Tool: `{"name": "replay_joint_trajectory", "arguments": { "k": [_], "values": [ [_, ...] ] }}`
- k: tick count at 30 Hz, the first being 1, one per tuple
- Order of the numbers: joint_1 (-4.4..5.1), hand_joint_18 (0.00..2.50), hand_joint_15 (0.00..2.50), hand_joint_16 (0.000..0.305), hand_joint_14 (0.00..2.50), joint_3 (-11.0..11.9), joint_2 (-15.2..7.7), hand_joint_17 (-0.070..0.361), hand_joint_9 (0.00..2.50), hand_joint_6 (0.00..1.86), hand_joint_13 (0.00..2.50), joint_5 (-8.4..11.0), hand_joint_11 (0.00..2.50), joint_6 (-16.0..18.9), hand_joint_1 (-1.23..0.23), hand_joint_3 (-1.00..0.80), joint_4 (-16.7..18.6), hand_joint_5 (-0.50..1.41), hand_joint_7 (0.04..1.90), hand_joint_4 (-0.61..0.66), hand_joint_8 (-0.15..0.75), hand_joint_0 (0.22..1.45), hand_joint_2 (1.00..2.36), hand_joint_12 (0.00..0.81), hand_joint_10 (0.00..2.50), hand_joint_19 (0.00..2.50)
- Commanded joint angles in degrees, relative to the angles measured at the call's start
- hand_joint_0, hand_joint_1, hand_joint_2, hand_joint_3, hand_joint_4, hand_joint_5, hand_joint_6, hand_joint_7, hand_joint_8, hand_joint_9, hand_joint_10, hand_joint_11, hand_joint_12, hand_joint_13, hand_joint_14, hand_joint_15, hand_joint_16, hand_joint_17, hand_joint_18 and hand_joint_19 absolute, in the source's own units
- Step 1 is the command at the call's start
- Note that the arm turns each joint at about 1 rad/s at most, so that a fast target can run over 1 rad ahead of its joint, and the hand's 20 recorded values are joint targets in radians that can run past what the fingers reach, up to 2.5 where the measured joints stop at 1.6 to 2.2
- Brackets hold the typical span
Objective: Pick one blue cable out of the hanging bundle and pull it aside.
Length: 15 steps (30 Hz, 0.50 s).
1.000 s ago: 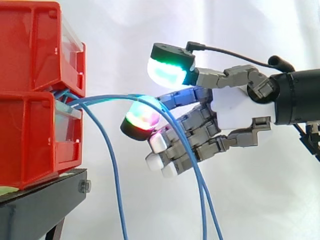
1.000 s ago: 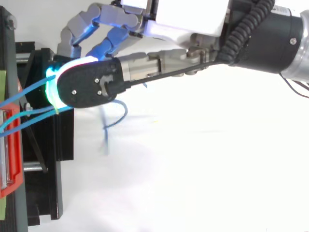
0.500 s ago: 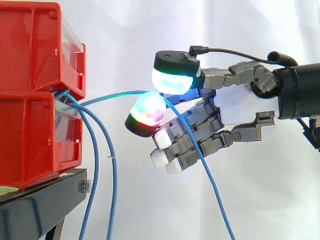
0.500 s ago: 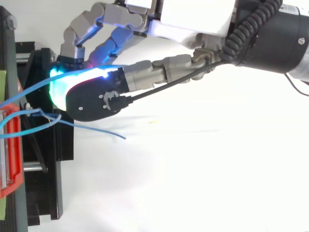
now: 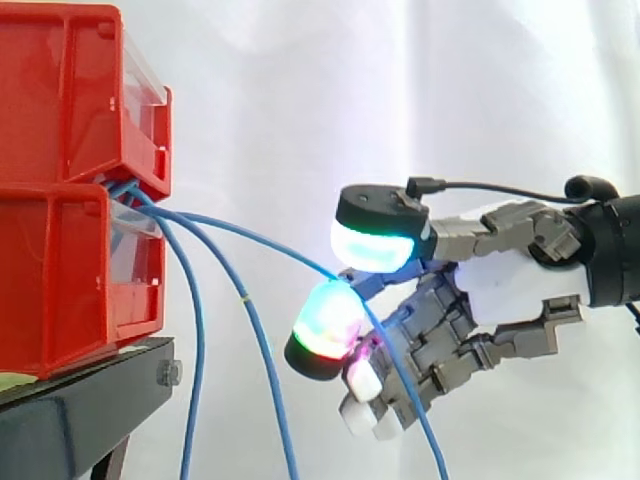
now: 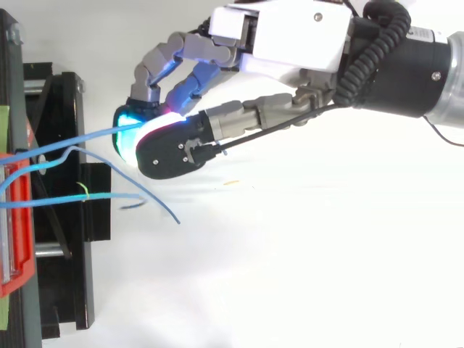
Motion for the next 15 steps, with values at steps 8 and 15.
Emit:
{"name": "replay_joint_trajectory", "arguments": {
  "k": [8,15],
  "values": [
    [0.01,0.57,0.46,0.052,0.02,-0.46,-0.04,0.117,0.86,0.88,0.72,0.12,0.59,2.99,-0.56,-0.38,-0.64,-0.17,0.74,0.13,0.288,0.56,1.01,0.335,0.02,0.43],
    [0.10,0.57,0.46,0.053,0.02,-0.37,-0.04,0.118,0.85,0.87,0.72,0.56,0.58,6.07,-0.55,-0.39,-1.87,-0.17,0.72,0.13,0.286,0.56,1.01,0.338,0.02,0.43]
  ]
}}
